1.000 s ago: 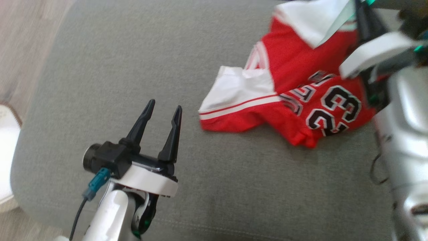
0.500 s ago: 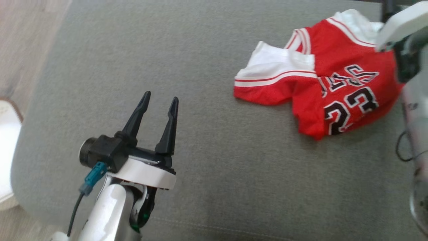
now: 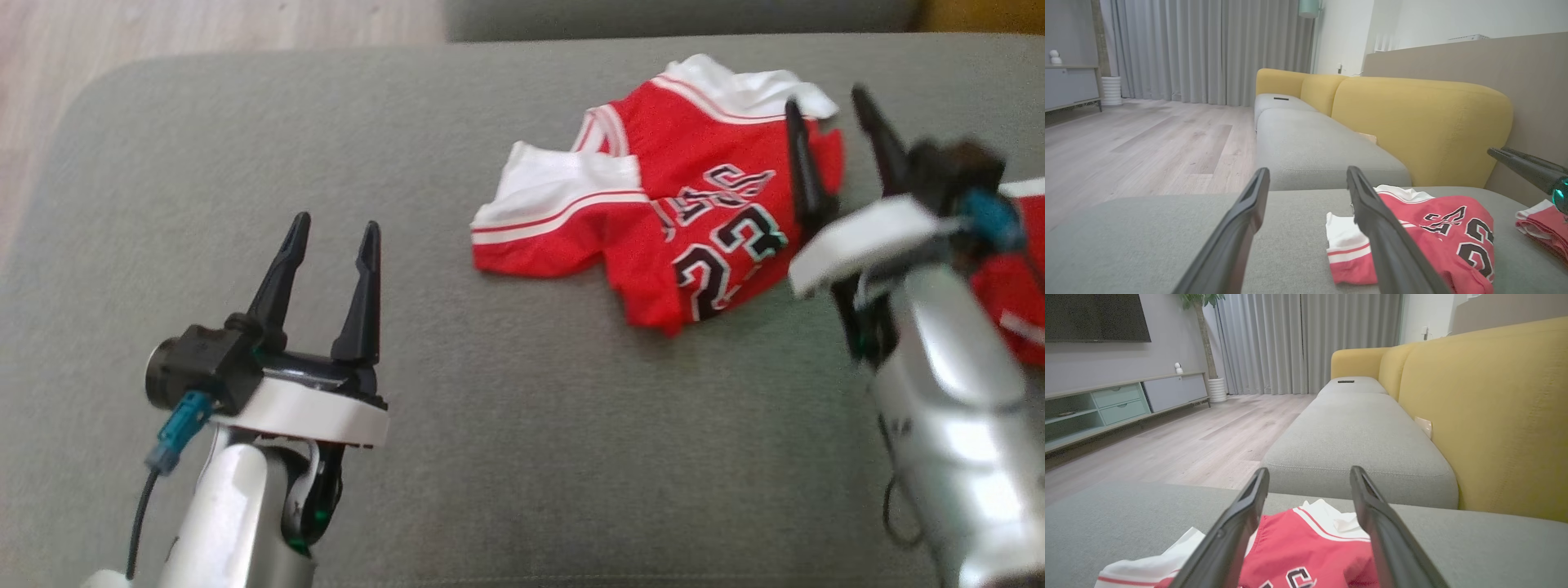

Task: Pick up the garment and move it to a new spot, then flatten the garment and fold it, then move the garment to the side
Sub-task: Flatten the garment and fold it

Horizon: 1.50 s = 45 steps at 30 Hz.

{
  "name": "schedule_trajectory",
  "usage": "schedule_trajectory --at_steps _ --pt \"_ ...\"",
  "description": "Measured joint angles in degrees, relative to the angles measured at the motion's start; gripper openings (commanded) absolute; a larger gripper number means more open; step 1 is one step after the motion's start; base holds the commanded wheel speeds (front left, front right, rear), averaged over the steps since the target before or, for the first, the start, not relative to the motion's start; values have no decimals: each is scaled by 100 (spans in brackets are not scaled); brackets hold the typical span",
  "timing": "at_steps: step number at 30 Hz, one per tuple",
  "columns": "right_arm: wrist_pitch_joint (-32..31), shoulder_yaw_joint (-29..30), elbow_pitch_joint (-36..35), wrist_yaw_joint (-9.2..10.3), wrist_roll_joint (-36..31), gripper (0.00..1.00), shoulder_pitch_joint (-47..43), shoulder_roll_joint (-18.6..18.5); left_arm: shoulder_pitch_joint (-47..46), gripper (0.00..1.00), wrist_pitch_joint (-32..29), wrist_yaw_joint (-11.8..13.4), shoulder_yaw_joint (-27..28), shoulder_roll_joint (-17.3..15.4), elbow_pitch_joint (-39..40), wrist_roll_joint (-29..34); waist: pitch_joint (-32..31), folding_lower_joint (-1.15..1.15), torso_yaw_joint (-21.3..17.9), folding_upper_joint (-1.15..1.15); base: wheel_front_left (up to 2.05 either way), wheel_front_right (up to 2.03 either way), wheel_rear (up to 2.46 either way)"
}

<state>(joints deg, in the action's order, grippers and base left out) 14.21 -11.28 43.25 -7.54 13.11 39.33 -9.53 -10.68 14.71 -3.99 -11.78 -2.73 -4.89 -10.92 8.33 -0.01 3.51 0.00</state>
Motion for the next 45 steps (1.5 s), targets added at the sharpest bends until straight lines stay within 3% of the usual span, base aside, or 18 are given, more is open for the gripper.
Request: schedule_trajectory --at_steps 8,14,22,25,35,45 --pt "18 404 -1463 0 40 100 -1930 389 20 100 0 -24 163 3 -98 18 -236 0 -459 0 0 0 0" --pt "16 599 -2023 0 -62 100 -2863 593 134 100 0 -58 183 5 -361 18 -255 0 -707 0 0 0 0" --pt "-10 611 -2407 0 -115 100 -2855 637 -187 100 1 -143 160 -4 -1131 257 1 0 -886 0 0 0 0" --pt "-11 624 -2486 0 -109 100 -2792 638 -693 100 -34 -179 89 -43 -1749 379 170 1 -966 0 0 0 0" --pt "-8 517 -2517 0 -11 100 -2564 650 -2897 100 -1082 -307 -285 -346 -3608 579 874 2 -1371 0 0 0 0" --pt "10 383 -2537 0 107 100 -2321 658 -4147 100 -1511 -315 -812 -691 -4965 600 1441 2 -1794 0 0 0 0"
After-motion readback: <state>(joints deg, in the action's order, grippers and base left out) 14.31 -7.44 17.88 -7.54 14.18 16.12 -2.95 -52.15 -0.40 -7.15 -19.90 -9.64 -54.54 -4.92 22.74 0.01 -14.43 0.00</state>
